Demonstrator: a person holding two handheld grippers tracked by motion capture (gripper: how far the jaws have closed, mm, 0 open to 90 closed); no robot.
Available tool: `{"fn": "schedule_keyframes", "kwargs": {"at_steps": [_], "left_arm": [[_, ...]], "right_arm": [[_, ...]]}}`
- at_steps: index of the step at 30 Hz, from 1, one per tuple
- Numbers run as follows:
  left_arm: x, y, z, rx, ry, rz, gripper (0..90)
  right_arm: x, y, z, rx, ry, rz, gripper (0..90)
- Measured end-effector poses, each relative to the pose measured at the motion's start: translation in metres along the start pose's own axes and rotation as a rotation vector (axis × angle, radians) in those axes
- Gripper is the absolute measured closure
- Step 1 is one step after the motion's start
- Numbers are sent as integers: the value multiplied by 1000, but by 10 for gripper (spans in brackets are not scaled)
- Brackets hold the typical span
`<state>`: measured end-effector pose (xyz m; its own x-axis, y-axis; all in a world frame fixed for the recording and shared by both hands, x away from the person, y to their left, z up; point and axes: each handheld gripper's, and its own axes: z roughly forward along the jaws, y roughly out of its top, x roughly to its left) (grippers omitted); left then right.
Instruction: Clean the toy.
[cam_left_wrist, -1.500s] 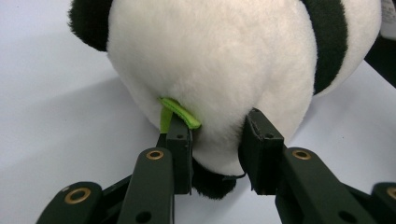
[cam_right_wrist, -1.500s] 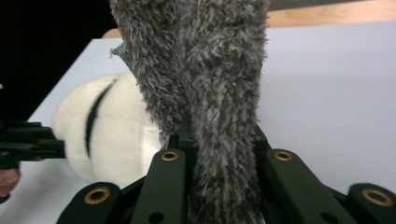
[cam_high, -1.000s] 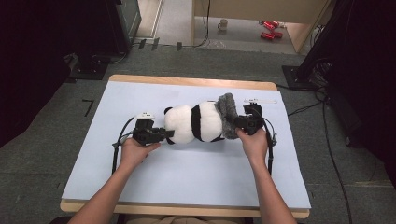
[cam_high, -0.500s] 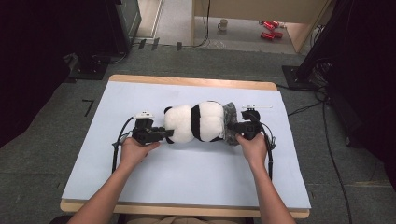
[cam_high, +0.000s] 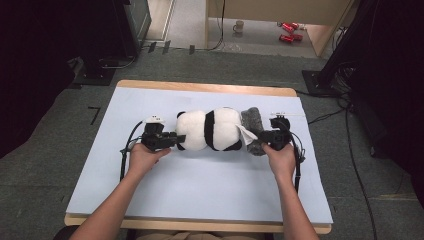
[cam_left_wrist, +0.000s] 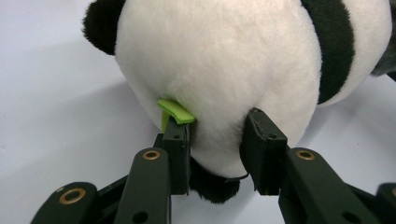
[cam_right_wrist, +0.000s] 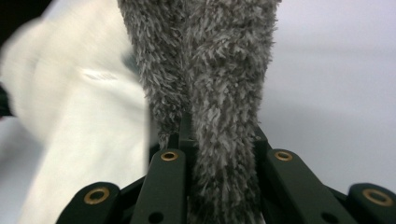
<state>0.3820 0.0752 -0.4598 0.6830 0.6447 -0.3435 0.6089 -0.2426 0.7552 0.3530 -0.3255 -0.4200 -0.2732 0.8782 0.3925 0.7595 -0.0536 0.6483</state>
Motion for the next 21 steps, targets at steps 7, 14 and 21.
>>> {"fn": "schedule_keyframes", "kwargs": {"at_steps": [7,14,21], "left_arm": [[-1,0,-1,-5,2,16,630],[-2,0,-2,-14,2,31,606],[-1,-2,-3,-32,-13,67,485]], "right_arm": [[18,11,-20,-59,58,-39,767],[45,14,-21,-40,133,-89,766],[53,7,0,17,109,-140,754]]}}
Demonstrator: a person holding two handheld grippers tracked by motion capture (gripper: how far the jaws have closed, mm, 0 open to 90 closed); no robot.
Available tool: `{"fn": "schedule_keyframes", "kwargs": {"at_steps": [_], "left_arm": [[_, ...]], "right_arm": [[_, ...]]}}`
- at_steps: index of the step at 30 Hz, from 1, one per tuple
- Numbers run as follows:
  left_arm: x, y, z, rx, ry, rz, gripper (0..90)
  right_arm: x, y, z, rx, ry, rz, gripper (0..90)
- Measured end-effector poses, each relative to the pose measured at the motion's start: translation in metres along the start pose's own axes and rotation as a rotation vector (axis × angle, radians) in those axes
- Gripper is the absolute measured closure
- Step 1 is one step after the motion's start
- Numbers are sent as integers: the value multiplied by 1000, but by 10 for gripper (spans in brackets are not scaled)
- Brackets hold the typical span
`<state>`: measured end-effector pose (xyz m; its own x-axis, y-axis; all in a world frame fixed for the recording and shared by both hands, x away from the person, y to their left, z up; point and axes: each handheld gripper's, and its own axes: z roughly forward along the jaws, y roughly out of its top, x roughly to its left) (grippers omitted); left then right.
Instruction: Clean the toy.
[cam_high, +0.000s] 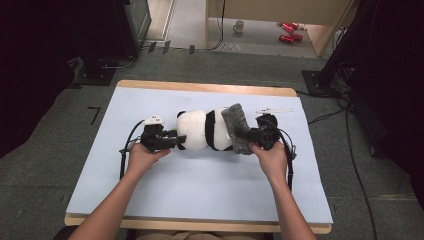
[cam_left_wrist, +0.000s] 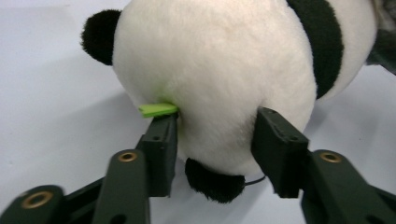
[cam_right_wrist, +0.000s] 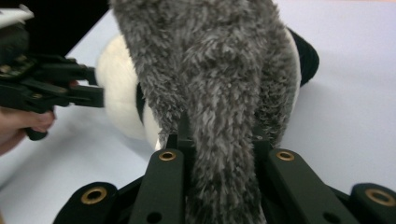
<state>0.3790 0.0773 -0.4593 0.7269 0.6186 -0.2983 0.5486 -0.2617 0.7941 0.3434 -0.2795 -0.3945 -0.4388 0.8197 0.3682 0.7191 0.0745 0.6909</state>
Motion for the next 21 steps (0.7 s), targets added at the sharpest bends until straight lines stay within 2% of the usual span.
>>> {"fn": "schedule_keyframes", "kwargs": {"at_steps": [3,9,16,21], "left_arm": [[-3,-2,-1,-9,2,39,434],[-10,-7,2,28,1,78,364],[-7,-15,14,37,8,47,355],[-7,-16,22,-3,11,49,345]], "right_arm": [[-4,-2,4,-11,-7,3,753],[-9,0,7,-22,-17,15,752],[-16,3,9,-32,-23,33,746],[-20,4,12,-41,-21,43,744]]}}
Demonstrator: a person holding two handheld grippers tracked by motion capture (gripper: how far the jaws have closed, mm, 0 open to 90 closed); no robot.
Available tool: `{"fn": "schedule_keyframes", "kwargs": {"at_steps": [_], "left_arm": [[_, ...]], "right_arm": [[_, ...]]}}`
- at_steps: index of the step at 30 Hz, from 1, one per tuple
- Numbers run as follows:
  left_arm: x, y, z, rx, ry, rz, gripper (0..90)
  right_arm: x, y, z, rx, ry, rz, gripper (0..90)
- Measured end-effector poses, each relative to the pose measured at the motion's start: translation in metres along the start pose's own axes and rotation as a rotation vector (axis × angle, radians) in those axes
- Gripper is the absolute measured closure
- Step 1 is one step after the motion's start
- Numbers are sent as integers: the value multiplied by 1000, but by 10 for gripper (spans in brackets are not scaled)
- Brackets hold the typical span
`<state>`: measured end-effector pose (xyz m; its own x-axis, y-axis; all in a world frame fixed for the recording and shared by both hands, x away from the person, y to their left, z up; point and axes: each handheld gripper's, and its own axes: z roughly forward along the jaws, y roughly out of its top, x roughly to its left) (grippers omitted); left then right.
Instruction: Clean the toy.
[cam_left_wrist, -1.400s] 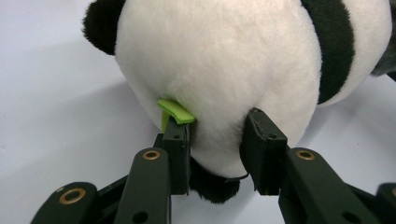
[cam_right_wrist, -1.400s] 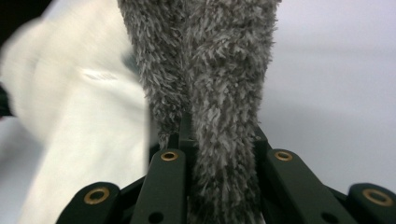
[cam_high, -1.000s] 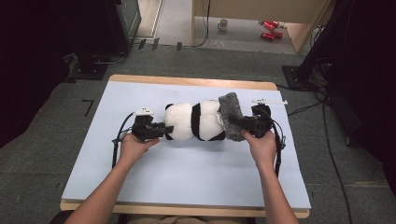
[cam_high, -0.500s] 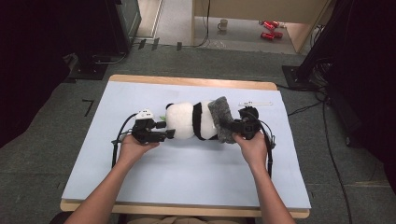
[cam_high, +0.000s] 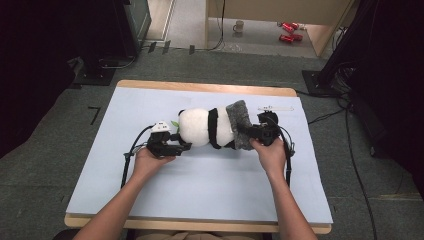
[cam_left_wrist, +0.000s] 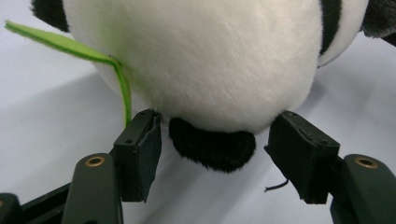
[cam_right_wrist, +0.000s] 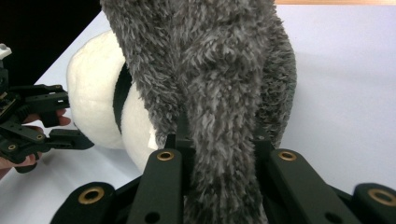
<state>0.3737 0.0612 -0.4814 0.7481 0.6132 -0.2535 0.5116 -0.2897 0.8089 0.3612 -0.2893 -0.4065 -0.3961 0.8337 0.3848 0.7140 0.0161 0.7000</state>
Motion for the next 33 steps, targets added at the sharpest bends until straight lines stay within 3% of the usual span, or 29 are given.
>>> {"fn": "schedule_keyframes", "kwargs": {"at_steps": [3,8,19,22,25,33], "left_arm": [[1,-1,3,-19,-12,-17,343],[-3,-1,7,-49,9,17,346],[-7,1,13,-46,62,27,287],[-6,2,13,-42,65,2,338],[0,2,13,-36,22,-67,384],[-6,7,6,-4,3,-70,651]], "right_arm": [[-2,-1,1,-7,3,10,742],[-3,-2,1,-17,-2,15,741],[-2,-3,3,-21,-2,15,741],[-2,-3,3,-22,1,15,740],[-2,-4,2,-21,2,13,738],[4,-1,-3,-14,-14,5,747]]}}
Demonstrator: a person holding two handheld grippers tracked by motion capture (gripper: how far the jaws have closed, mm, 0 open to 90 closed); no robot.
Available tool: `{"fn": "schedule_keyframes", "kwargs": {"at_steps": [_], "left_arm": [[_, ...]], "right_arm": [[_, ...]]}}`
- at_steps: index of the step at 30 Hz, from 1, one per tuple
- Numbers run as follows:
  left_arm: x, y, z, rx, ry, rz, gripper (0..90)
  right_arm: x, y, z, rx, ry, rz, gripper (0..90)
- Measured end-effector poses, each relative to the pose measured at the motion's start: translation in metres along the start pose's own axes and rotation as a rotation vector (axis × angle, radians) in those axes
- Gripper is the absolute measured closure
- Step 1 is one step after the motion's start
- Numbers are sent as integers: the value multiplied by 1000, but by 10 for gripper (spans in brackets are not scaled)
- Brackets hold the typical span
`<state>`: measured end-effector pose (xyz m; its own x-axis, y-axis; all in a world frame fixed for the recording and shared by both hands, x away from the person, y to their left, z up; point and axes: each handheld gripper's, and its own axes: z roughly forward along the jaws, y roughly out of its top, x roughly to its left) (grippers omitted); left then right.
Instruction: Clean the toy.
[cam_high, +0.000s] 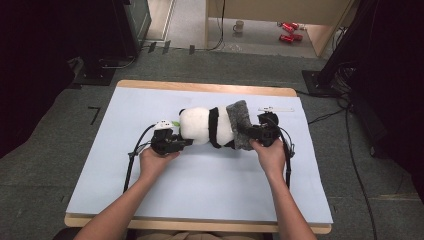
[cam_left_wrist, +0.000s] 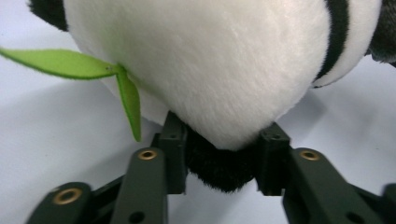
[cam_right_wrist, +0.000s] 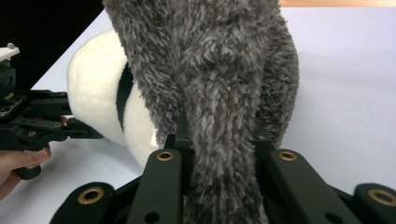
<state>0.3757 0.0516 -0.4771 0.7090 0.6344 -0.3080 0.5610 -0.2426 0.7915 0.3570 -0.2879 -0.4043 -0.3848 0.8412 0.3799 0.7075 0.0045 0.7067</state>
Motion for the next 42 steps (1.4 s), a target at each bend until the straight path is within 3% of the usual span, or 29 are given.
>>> {"fn": "schedule_keyframes", "kwargs": {"at_steps": [7,13,17,20,24,27,31,33,36,38,42], "left_arm": [[-11,2,-13,28,-38,-22,697],[-29,2,-32,40,-61,-84,694],[-45,2,-36,39,-39,-48,680],[-47,0,-33,30,-25,-38,672],[-51,0,-30,18,-14,-43,670],[-51,-1,-28,48,-5,-43,668],[-47,-3,-21,69,-4,-44,666],[-44,-4,-20,71,-8,-49,666],[-36,-4,-22,67,-14,-81,666],[-31,-4,-23,63,-22,-94,666],[-26,-4,-22,66,-50,-78,665]], "right_arm": [[23,9,-13,-14,46,-17,753],[54,11,-9,-5,124,-50,753],[75,7,0,20,189,-66,753],[94,3,10,40,245,-78,753],[110,-6,27,58,260,-99,754],[107,-14,36,39,253,-105,761],[101,-17,42,58,207,-165,767],[97,-18,42,63,192,-162,767],[88,-16,37,60,105,-183,761],[78,-15,34,56,81,-173,763],[60,-11,23,41,73,-122,767]]}}
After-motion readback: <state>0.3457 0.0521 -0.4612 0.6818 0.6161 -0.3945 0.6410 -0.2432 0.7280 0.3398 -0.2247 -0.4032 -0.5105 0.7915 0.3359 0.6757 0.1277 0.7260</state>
